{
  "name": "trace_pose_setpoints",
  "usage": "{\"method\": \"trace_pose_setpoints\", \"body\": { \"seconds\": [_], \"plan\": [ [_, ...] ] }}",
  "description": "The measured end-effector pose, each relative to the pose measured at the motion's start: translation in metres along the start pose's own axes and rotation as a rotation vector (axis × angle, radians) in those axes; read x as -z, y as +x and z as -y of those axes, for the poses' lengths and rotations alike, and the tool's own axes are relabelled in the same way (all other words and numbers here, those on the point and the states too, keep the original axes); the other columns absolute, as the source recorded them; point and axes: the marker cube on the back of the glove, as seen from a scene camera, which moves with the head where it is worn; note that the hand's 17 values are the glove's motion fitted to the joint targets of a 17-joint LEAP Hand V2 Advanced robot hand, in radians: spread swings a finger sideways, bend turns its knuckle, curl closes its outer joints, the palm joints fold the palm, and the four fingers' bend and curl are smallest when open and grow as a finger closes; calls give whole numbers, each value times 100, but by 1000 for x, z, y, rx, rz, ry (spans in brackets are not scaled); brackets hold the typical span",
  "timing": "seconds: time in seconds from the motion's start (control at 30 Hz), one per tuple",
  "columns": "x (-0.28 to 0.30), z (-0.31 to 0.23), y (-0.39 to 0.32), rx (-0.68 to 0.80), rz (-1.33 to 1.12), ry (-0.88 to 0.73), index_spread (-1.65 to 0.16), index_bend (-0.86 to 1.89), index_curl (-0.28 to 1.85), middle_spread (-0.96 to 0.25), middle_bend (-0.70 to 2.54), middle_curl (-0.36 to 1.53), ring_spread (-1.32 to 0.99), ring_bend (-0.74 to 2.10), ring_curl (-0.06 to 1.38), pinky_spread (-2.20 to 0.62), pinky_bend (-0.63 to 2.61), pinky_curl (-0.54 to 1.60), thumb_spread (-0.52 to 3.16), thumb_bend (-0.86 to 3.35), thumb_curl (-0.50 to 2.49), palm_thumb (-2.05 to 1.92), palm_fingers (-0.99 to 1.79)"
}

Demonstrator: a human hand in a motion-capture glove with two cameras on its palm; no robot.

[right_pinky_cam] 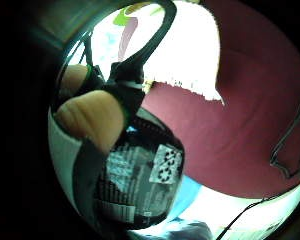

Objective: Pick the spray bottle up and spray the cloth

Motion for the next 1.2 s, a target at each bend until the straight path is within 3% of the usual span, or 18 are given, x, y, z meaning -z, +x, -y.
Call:
{"method": "trace_pose_setpoints", "body": {
  "seconds": [0.3, 0.7, 1.2],
  "plan": [
    [-41, -10, -24, 221, 31, -6, -17, 15, 39, -9, 41, 50, 3, 48, 41, 30, 14, 22, 106, -1, 56, 87, 105],
    [-155, -3, -56, 585, 101, -76, -20, 17, 41, -10, 41, 50, 1, 49, 42, 28, 12, 20, 94, -2, 59, 91, 105],
    [-258, 42, -49, 767, 122, -80, -23, 18, 44, -11, 38, 50, -3, 47, 41, 26, 11, 17, 84, -2, 61, 92, 102]
  ]
}}
